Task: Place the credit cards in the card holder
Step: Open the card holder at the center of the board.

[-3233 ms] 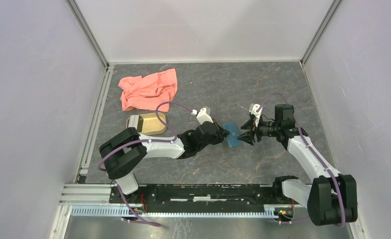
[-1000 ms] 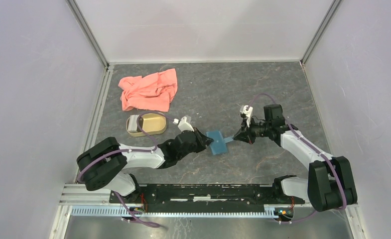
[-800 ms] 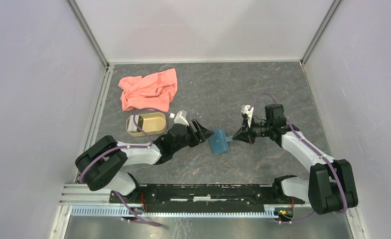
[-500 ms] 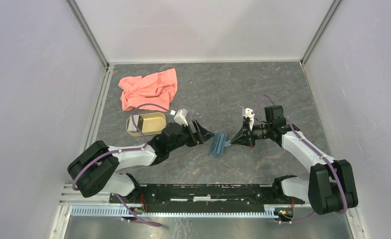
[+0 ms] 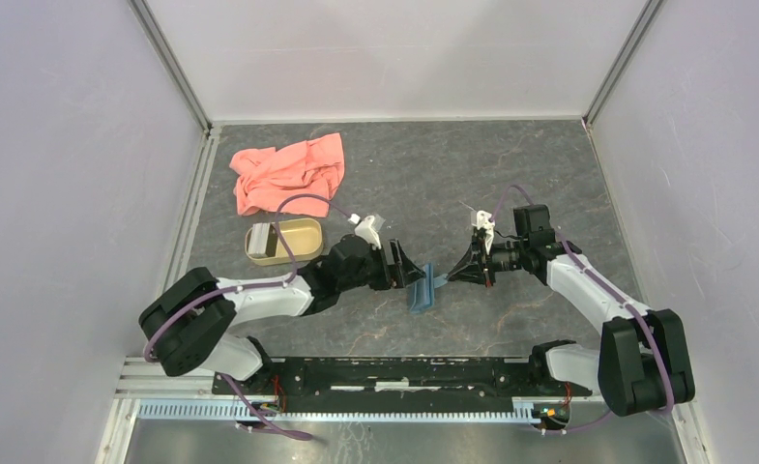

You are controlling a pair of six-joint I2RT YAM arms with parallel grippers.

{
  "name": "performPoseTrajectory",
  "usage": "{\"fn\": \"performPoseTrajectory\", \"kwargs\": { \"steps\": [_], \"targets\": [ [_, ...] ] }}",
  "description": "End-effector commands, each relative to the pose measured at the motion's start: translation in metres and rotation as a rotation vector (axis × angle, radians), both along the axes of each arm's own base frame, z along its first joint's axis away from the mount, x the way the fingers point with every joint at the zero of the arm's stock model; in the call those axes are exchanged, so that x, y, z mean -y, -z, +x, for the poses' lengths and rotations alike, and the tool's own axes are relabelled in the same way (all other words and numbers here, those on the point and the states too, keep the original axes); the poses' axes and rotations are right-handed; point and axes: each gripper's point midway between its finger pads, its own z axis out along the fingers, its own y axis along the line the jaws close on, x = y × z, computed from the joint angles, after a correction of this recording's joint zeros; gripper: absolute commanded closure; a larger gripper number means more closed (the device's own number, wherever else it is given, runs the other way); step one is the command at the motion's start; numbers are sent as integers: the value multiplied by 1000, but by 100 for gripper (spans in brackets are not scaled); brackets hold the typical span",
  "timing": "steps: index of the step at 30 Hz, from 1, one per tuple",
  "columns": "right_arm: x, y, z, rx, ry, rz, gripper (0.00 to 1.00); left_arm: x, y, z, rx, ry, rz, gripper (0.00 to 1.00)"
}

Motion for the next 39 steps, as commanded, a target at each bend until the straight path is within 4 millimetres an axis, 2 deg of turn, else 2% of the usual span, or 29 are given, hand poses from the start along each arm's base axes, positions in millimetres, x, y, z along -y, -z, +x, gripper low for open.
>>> {"fn": "performPoseTrajectory", "kwargs": {
  "steps": [1, 4, 6, 9, 10, 13, 17, 19, 21, 22, 25, 28, 30, 32, 35, 39],
  "targets": [
    [-3, -12, 11, 44, -6, 20, 100, 6, 5, 3, 33, 13, 100, 16],
    [-2, -11, 11, 44, -3, 16, 100, 1, 19, 6, 19, -9, 180, 24],
    [-2, -11, 11, 48, -2, 14, 100, -4, 29, 6, 4, -16, 228, 35],
    [-1, -14, 13, 71, 3, 8, 100, -16, 41, 10, 6, -51, 287, 72],
    [0, -16, 15, 87, 5, 0, 100, -20, 44, 11, 9, -66, 301, 81],
    [-1, -32, 23, 120, 13, 0, 100, -32, 50, 16, 9, -103, 326, 90],
    [-12, -68, 33, 162, -19, 48, 100, -45, 63, 24, -11, -118, 331, 92],
    [-22, -74, 29, 155, -61, 64, 100, -49, 70, 26, -28, -116, 328, 92],
    [-27, -71, 26, 140, -75, 70, 100, -54, 75, 28, -42, -120, 324, 91],
    [-27, -69, 30, 138, -50, 68, 100, -56, 77, 30, -46, -125, 320, 91],
    [-9, -37, 60, 98, 151, -13, 100, -62, 78, 33, -42, -133, 312, 91],
    [27, 5, 86, 10, 326, -155, 100, -60, 76, 32, -39, -110, 304, 90],
    [47, 30, 93, -49, 398, -255, 100, -60, 76, 32, -37, -103, 300, 90],
    [57, 48, 95, -76, 432, -325, 98, -57, 75, 31, -37, -85, 287, 90],
    [66, 57, 99, -81, 460, -381, 84, -53, 75, 28, -41, -62, 272, 90],
    [70, 46, 104, -25, 478, -394, 53, -51, 71, 25, -34, -45, 258, 87]
  ]
}}
